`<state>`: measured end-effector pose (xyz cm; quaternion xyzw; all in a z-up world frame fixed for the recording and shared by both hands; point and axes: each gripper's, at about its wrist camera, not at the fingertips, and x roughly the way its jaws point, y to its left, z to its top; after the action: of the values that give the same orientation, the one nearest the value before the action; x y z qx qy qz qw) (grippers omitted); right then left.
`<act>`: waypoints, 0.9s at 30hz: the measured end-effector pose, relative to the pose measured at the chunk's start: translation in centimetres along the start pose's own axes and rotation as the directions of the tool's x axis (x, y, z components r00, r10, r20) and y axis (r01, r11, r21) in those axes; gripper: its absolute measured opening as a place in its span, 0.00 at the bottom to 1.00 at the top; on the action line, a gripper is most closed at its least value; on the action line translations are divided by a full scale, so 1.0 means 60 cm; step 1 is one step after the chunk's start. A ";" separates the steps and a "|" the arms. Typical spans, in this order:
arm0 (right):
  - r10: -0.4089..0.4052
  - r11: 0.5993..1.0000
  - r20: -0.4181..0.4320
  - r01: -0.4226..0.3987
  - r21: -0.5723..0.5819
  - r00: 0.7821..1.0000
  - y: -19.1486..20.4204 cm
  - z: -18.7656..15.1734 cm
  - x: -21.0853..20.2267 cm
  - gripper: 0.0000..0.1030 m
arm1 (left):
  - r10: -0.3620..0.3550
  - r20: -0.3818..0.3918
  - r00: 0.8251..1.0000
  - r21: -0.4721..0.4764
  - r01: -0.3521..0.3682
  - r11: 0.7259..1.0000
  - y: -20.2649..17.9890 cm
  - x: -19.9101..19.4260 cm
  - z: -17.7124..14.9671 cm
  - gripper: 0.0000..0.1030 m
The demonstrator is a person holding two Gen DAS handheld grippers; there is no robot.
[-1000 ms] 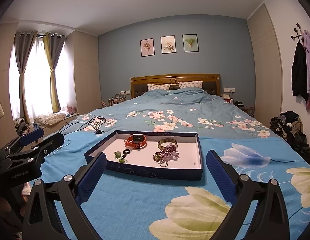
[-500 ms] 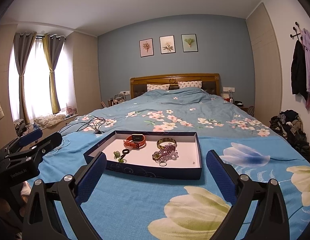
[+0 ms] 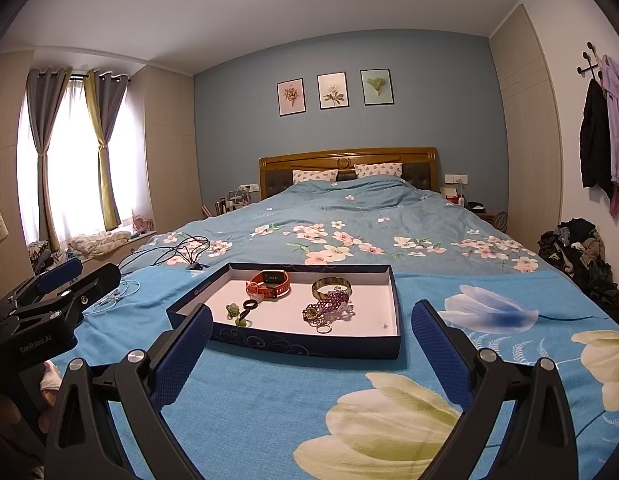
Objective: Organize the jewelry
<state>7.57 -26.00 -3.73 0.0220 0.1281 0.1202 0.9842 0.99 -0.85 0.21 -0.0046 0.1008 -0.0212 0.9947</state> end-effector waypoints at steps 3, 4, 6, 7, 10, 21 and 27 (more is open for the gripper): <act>0.000 1.000 -0.001 0.000 0.000 1.000 -0.001 0.000 0.000 0.93 | 0.000 0.000 1.000 0.000 0.000 1.000 0.000 0.000 0.000 0.95; 0.000 1.000 0.000 0.000 0.000 1.000 -0.001 0.000 0.000 0.93 | 0.001 0.000 1.000 -0.001 -0.001 1.000 0.000 0.000 0.000 0.95; 0.001 1.000 0.002 -0.001 0.000 1.000 -0.001 0.000 -0.001 0.93 | 0.001 0.000 1.000 -0.001 -0.001 1.000 0.000 0.000 0.000 0.95; 0.002 1.000 0.001 -0.002 0.000 1.000 -0.001 0.000 0.000 0.93 | 0.000 -0.001 1.000 0.000 0.000 1.000 0.000 0.000 0.000 0.95; 0.001 1.000 0.003 -0.001 -0.001 1.000 -0.001 0.000 -0.001 0.93 | 0.001 -0.001 1.000 -0.001 -0.001 1.000 0.001 0.001 0.000 0.95; 0.000 1.000 0.009 0.000 -0.002 1.000 0.004 0.003 -0.001 0.93 | 0.002 0.000 1.000 0.000 -0.002 1.000 0.001 0.001 -0.001 0.95; 0.000 1.000 0.007 0.000 -0.002 1.000 0.005 0.003 -0.001 0.93 | 0.002 0.000 1.000 -0.001 -0.002 1.000 0.003 0.002 -0.002 0.95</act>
<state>7.47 -25.71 -3.49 0.0211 0.1244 0.1201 0.9847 1.07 -0.66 0.05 -0.0051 0.1009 -0.0203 0.9947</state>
